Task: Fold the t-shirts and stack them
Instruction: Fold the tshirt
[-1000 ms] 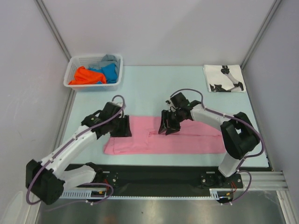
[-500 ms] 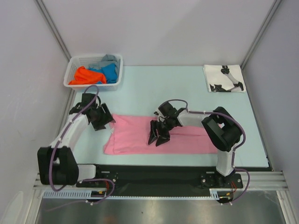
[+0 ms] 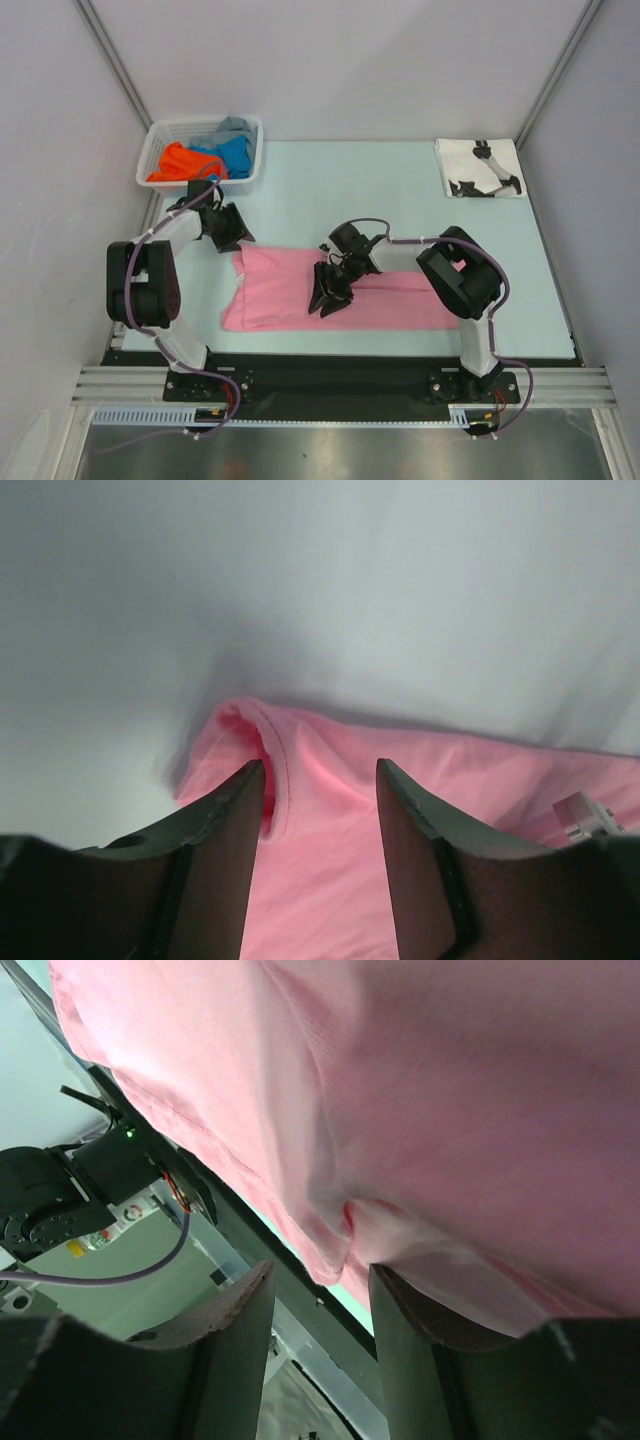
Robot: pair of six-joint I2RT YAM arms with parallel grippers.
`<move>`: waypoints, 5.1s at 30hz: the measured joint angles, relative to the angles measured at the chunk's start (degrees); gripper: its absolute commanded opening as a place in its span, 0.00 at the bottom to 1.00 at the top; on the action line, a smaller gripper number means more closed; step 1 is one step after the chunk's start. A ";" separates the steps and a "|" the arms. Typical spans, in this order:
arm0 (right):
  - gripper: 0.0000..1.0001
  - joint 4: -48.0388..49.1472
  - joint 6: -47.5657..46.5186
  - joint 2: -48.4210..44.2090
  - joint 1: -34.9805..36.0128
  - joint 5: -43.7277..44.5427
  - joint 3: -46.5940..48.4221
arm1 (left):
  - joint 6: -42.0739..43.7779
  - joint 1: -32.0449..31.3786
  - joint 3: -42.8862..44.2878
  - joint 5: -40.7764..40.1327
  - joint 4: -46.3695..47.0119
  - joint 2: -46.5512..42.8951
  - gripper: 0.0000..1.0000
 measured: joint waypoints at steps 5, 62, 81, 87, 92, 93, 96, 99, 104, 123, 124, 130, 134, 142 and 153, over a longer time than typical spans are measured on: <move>0.45 1.53 1.29 0.83 1.09 -0.87 0.09 | 1.01 0.00 2.47 -0.09 1.49 3.43 0.46; 0.25 -27.34 -15.80 -19.74 -43.80 29.09 -0.26 | 2.43 -5.16 -4.59 -5.97 -7.61 -17.90 0.51; 0.13 -23.39 -12.81 -15.87 -55.71 37.81 -6.88 | -0.61 -7.10 -1.03 -3.69 -6.23 -9.07 0.63; 0.39 -28.37 -14.71 -15.78 -46.84 46.99 1.97 | -5.70 -7.10 -1.14 -8.72 -13.68 -14.58 0.67; 0.66 -29.07 -19.32 -14.34 -34.16 51.34 16.55 | -12.28 -7.08 -5.73 -10.58 -17.18 -23.45 0.62; 0.68 -28.46 -20.92 -13.55 -31.61 51.34 19.19 | -13.88 -6.97 -7.08 -10.86 -18.16 -25.42 0.61; 0.72 -27.30 -25.40 -9.88 -25.55 50.07 25.44 | -18.80 -6.47 -11.63 -11.10 -20.61 -30.86 0.59; 0.75 -25.03 -29.38 -3.98 -23.17 42.45 30.58 | -23.87 -5.86 -16.17 -11.21 -23.58 -36.00 0.59; 0.80 -21.03 -35.23 6.40 -22.05 24.37 37.42 | -32.50 -5.70 -22.58 -11.96 -27.58 -43.28 0.63; 0.57 -7.10 -35.89 35.30 -2.43 -2.34 64.96 | -49.79 -5.66 -27.06 -22.62 -38.05 -59.41 0.63; 0.56 -6.91 -35.52 35.95 -2.27 -2.23 64.96 | -49.81 -5.66 -27.06 -22.93 -38.32 -59.98 0.63; 0.54 -4.96 -34.51 38.23 -2.58 -2.69 65.07 | -49.79 -5.64 -27.06 -23.43 -40.22 -64.13 0.63; 0.54 -4.17 -34.10 38.91 -2.80 -2.95 65.88 | -49.81 -5.64 -27.06 -23.58 -40.85 -65.59 0.63; 0.43 -1.77 -31.74 41.88 -1.77 -5.03 69.00 | -49.81 -5.64 -27.19 -23.54 -41.24 -66.40 0.63; 0.36 0.09 -27.91 43.54 -0.59 -8.59 69.48 | -49.79 -5.64 -27.19 -23.04 -41.00 -65.70 0.62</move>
